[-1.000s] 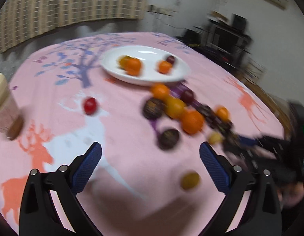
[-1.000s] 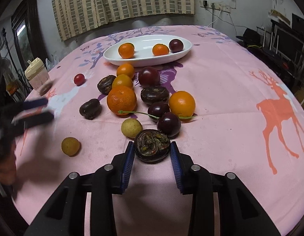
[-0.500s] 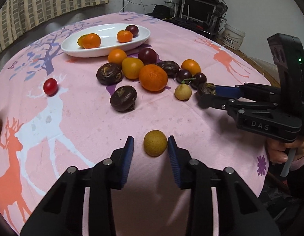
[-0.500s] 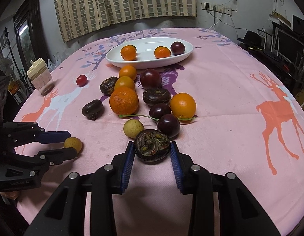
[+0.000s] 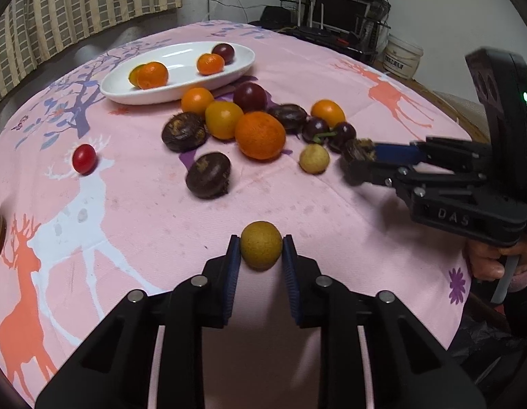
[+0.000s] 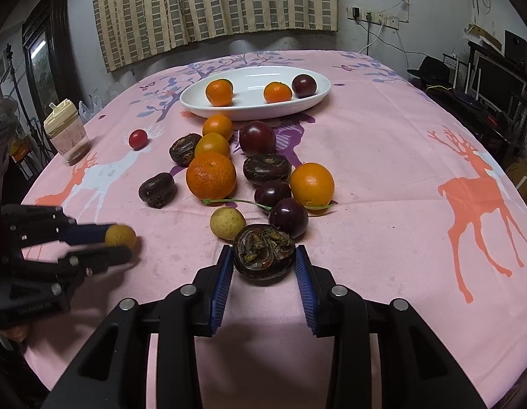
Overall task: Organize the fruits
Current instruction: 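Place the mangosteen and lime on the white plate, opening both grippers, then grasp the red cherry tomato with the left gripper while the right grasps a mandarin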
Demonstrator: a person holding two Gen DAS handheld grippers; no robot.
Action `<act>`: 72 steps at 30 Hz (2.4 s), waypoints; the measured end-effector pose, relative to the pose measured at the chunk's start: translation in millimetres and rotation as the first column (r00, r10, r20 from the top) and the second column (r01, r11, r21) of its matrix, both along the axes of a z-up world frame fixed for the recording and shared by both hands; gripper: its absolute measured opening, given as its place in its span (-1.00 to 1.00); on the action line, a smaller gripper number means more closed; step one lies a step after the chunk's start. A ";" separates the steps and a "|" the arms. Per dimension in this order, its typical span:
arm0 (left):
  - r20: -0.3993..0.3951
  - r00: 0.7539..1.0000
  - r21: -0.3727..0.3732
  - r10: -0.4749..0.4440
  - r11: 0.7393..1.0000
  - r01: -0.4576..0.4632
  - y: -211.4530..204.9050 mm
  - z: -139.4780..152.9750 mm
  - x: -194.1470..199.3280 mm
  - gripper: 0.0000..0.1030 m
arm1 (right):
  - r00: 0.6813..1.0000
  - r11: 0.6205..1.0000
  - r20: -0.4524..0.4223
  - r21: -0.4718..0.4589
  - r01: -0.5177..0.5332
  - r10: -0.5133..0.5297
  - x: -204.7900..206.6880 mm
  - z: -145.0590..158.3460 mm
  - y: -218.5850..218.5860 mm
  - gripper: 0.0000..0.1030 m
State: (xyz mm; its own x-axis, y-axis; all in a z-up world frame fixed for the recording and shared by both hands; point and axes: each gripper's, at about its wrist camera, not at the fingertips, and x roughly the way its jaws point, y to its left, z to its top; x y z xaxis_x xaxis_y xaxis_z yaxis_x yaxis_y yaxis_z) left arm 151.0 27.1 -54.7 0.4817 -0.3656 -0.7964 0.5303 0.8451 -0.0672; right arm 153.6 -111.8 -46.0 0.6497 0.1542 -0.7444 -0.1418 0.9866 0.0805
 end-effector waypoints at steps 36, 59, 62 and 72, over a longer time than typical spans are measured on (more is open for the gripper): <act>0.107 0.865 -0.108 0.490 0.871 -0.480 40.8 93.1 214.4 0.87 | 0.995 0.997 0.104 0.078 -0.020 0.012 190.6 50.9 -8.3 0.17; 0.086 0.794 -0.088 0.602 0.799 -0.595 153.9 72.5 118.7 0.90 | 0.981 0.980 0.025 -0.063 -0.189 0.191 66.9 17.0 52.1 -0.04; 0.113 0.806 -0.108 0.582 0.813 -0.572 155.2 79.5 107.0 0.90 | 0.975 0.974 -0.035 -0.063 -0.220 0.218 75.6 7.2 57.9 -0.09; 0.071 0.799 -0.150 0.598 0.798 -0.584 171.9 72.0 98.9 0.90 | 0.977 0.978 -0.090 0.092 -0.185 0.193 89.9 -0.9 43.2 -0.18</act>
State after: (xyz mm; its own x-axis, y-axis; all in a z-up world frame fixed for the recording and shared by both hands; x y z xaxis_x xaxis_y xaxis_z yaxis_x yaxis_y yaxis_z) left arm 249.9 199.0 17.3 0.7148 -0.0666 -0.6962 -0.0598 0.9860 -0.1557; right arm 243.5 -68.6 -46.9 0.5272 0.3312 -0.7825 -0.3126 0.9319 0.1839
